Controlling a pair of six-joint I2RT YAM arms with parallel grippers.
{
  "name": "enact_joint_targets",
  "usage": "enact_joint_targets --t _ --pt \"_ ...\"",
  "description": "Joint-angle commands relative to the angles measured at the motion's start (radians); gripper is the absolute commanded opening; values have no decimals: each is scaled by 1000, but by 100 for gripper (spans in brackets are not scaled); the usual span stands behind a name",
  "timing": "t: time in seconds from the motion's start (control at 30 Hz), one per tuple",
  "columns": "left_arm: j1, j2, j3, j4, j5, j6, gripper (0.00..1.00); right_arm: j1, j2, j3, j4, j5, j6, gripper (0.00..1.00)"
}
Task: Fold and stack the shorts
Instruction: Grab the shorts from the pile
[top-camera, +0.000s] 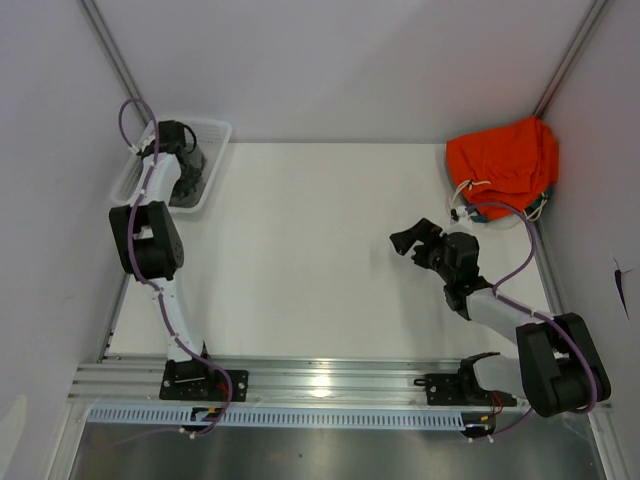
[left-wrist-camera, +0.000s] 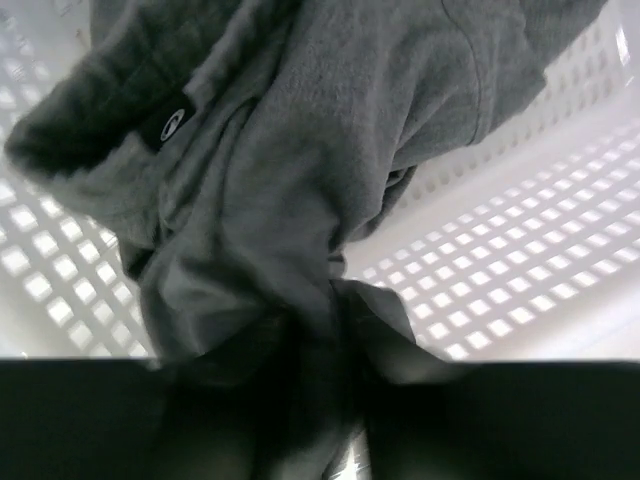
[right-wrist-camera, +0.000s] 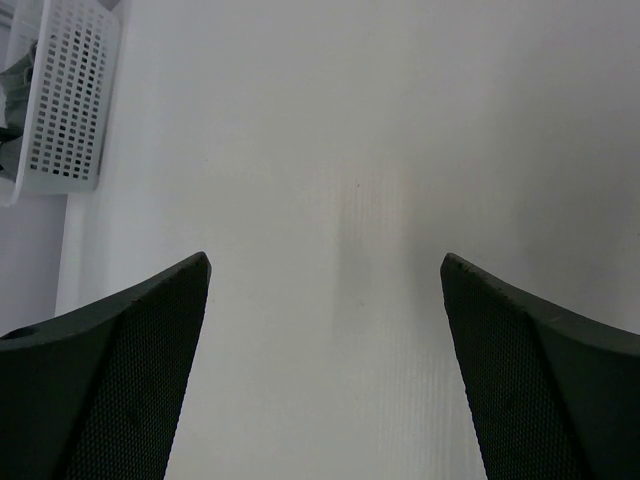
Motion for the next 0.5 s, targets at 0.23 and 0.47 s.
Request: enact_joint_targets --t 0.23,0.47 --pt "-4 -192 41 114 57 59 0 -11 -23 31 3 8 -9 98" --pt "-139 -340 477 4 -90 211 1 -15 -21 37 -2 2 -19 97"
